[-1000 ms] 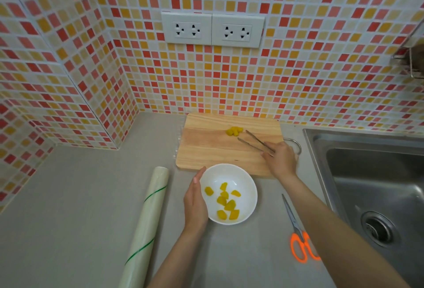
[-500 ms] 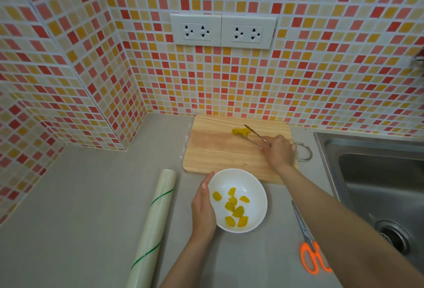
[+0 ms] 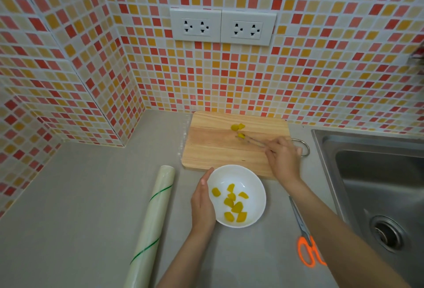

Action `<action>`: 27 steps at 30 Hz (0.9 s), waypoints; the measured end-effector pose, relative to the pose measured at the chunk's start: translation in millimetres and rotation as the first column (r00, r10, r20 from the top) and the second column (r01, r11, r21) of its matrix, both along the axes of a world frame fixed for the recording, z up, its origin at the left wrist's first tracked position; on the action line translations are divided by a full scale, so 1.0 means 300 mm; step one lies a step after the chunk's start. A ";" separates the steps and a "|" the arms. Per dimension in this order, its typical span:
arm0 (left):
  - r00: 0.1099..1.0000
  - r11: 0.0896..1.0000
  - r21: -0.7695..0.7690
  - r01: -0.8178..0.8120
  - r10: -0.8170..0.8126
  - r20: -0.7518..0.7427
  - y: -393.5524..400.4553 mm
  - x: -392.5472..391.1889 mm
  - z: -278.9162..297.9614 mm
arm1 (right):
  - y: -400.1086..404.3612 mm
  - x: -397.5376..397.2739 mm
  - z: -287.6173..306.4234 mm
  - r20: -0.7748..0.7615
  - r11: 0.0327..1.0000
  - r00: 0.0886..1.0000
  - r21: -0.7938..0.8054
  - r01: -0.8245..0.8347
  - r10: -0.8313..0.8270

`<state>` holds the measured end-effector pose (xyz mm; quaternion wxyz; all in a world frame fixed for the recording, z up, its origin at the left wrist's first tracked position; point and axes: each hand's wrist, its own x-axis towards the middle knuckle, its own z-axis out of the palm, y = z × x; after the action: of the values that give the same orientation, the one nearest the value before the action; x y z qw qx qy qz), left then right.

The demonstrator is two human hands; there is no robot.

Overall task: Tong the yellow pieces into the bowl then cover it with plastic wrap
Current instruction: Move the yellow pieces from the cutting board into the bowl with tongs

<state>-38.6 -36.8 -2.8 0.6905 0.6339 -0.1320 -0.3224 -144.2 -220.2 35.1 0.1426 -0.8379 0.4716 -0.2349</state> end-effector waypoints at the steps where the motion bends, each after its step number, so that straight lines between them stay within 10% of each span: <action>1: 1.000 1.000 0.001 0.001 -0.001 0.001 0.000 0.000 0.000 | 0.033 -0.027 0.000 0.024 0.999 0.999 0.012 -0.034 0.034; 13: 1.000 1.000 0.000 0.020 -0.020 0.003 0.002 0.003 0.007 | 0.200 -0.199 0.035 0.058 0.926 0.941 0.163 -0.339 0.334; 27: 1.000 1.000 0.025 0.000 0.001 -0.025 0.000 0.000 0.016 | -0.020 -0.036 -0.048 0.009 0.972 0.998 0.227 0.055 -0.059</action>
<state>-38.5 -36.9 2.1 0.6840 0.6386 -0.1193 -0.3318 -154.9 -226.1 20.7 0.2343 -0.8002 0.5182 -0.1903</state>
